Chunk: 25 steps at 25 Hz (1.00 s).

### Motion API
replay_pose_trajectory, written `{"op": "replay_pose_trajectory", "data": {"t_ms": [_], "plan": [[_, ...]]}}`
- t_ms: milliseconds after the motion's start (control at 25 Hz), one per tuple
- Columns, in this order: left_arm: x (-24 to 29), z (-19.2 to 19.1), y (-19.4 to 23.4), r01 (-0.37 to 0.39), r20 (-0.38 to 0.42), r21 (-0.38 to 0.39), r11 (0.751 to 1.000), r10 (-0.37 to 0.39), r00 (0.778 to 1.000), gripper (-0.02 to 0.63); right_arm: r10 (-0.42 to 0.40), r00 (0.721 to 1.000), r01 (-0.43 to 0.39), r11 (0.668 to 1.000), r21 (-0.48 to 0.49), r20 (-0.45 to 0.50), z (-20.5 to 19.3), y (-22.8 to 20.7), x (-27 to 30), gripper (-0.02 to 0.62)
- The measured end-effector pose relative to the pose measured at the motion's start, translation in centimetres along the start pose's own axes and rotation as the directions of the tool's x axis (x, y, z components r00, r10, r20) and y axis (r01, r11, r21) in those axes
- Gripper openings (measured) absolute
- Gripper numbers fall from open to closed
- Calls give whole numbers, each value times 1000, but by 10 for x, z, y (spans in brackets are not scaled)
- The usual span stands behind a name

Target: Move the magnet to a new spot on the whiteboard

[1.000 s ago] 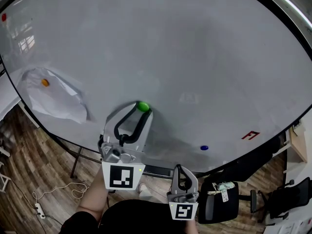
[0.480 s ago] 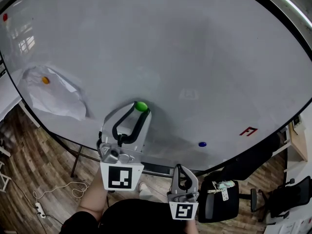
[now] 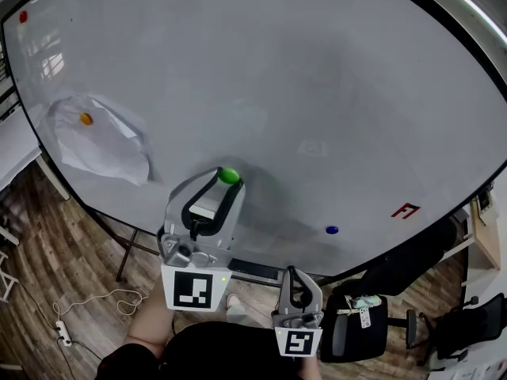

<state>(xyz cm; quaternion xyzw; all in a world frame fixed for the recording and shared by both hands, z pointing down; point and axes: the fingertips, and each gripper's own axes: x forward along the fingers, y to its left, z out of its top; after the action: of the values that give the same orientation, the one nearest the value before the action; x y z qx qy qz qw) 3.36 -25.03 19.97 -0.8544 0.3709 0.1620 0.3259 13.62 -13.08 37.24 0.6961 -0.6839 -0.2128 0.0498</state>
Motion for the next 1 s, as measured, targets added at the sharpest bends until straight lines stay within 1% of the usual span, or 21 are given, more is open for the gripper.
{"op": "replay_pose_trajectory", "data": {"t_ms": [200, 480, 680, 1000], "plan": [[-16, 3, -3, 2, -17, 7, 1000, -2, 1000, 132, 15, 1000, -16, 1000, 13, 13, 5, 5, -5, 2], [-40, 1, -3, -5, -52, 12, 1000, 5, 999, 132, 51, 999, -51, 999, 19, 3, 7, 19, -11, 2], [-60, -1, 2, -17, -76, -3, 1000, 16, 997, 132, 77, 997, -78, 997, 19, 18, 13, 32, -14, 2], [-88, -2, 8, -40, -85, -12, 999, 39, 996, 132, 99, 995, -99, 995, 26, -5, 12, 49, -18, 2]]}}
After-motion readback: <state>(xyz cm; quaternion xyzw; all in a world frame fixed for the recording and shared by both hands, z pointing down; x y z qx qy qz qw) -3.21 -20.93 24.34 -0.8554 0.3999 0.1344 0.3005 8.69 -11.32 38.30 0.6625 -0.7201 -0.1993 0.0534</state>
